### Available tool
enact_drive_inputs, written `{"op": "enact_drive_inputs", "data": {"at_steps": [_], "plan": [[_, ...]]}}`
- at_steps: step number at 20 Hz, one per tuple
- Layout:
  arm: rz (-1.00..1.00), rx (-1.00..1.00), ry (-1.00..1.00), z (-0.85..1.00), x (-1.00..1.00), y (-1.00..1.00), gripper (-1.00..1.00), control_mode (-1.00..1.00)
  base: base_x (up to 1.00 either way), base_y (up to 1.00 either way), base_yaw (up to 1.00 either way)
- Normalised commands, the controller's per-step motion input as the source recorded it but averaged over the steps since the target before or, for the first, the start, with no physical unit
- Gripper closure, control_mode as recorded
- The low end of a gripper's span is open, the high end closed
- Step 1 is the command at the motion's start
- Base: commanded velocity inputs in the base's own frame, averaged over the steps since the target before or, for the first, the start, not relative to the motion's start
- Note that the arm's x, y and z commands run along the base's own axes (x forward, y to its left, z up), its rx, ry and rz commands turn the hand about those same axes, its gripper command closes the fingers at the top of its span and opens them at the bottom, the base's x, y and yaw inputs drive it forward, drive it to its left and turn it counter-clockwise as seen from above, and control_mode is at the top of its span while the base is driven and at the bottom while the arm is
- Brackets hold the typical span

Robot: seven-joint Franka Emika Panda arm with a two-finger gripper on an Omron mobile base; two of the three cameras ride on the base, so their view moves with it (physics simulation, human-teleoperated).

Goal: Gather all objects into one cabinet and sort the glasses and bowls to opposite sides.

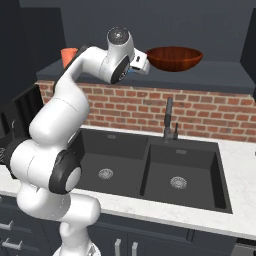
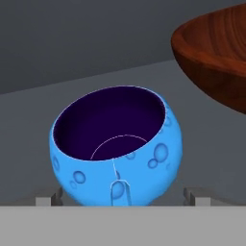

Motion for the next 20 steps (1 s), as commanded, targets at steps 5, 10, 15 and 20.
{"op": "enact_drive_inputs", "data": {"at_steps": [5, 10, 15, 20], "plan": [[0.0, 0.0, 0.0, 0.0, 0.0, 0.0, -1.0, -1.0, 0.0, 0.0, 0.0], [0.0, 0.0, 0.0, 0.0, 0.0, 0.0, 1.0, -1.0, 0.0, 0.0, 0.0], [0.0, 0.0, 0.0, -0.07, 0.1, 0.0, 1.0, -1.0, 0.0, 0.0, 0.0], [0.0, 0.0, 0.0, -0.07, -0.01, 0.0, 1.0, -1.0, 0.0, 0.0, 0.0]]}}
